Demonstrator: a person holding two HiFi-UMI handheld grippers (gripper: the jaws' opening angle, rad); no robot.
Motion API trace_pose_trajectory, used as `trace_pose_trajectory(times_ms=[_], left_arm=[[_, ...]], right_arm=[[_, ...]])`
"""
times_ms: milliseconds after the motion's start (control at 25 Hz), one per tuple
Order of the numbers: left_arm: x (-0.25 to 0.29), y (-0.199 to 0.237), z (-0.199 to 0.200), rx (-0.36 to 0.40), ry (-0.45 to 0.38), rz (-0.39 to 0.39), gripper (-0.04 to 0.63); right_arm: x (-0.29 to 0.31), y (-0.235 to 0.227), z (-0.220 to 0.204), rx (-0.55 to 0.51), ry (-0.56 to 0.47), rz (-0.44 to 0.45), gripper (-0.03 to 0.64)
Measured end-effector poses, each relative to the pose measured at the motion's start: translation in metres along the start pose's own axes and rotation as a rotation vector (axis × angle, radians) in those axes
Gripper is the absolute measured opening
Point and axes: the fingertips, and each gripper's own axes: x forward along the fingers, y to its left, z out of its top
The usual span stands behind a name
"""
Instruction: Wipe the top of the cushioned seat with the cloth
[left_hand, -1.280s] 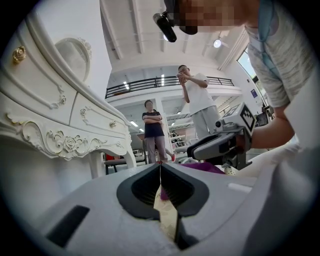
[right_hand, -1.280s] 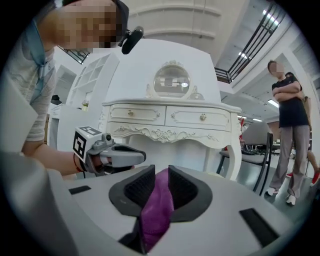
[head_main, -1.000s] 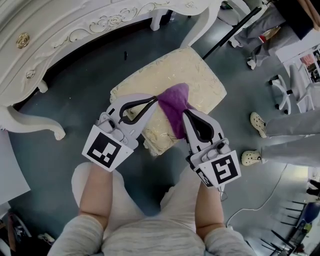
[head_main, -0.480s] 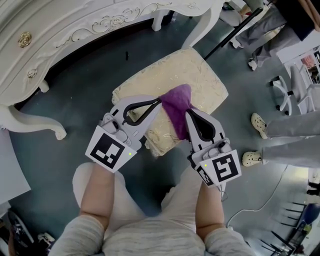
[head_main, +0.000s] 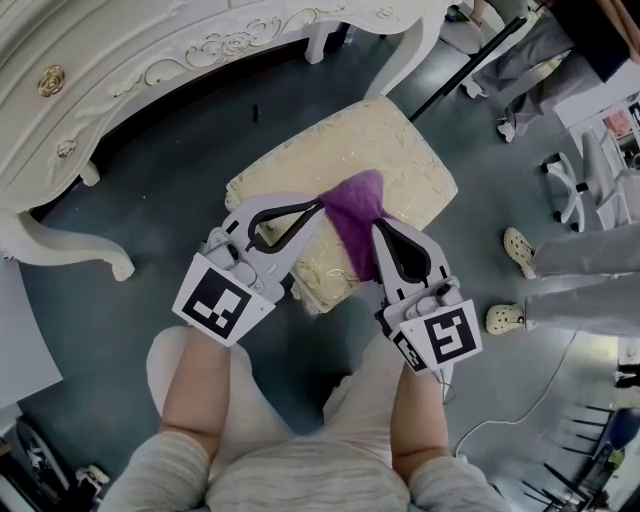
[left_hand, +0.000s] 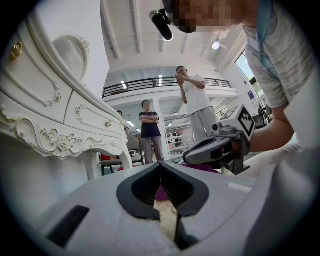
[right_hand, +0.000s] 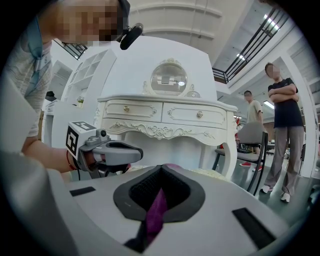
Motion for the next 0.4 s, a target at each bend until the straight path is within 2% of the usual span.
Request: trace_pose_trajectory(times_ms=[400], left_arm=[[0.0010, -0.0003, -0.0008, 0.000, 0.000, 0.000, 0.014]], right_arm=[[0.0003, -0.0022, -0.0004, 0.001, 0.003, -0.005, 0.008]])
